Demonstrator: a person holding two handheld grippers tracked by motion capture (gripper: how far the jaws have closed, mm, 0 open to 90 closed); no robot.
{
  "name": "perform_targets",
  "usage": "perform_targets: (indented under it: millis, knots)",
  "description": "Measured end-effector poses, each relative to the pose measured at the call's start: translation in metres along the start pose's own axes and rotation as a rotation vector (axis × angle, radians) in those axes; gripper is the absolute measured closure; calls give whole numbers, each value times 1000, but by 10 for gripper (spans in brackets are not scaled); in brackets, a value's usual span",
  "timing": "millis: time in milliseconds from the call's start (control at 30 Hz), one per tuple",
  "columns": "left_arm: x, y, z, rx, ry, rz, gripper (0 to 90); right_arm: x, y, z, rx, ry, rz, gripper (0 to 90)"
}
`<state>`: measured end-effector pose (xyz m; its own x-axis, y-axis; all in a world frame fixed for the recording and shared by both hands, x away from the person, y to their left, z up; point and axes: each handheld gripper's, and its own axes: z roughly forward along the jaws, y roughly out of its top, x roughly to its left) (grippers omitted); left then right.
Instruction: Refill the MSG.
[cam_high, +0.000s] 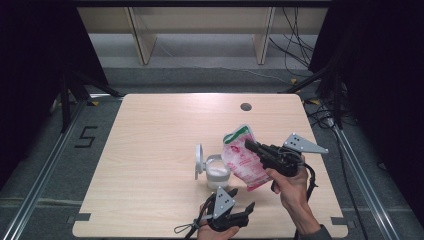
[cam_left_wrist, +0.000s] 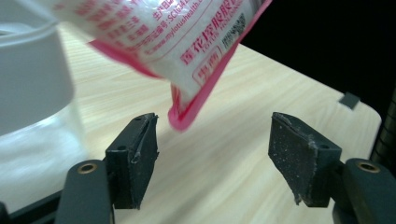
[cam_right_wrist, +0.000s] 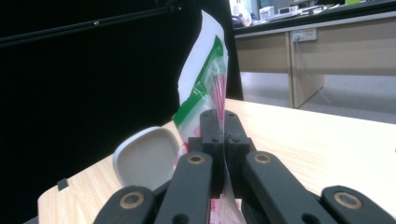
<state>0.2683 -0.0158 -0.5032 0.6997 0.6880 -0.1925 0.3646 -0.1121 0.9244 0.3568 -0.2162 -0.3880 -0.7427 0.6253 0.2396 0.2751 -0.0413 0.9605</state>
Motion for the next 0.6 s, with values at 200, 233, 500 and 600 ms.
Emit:
perform_targets:
  millis: [200,233,500,600]
  knots:
    - [9,-4,-21,9,34,16,325,-10,-11,-12,6,-23,44,900]
    - [9,-6,-24,13,49,-5,325,-14,-14,-14,6,-28,18,900]
    - [18,-8,-38,18,74,4,328,-30,-31,-51,-3,-63,65,900]
    - [23,-8,-43,19,81,29,328,-34,-36,-66,-13,-79,70,900]
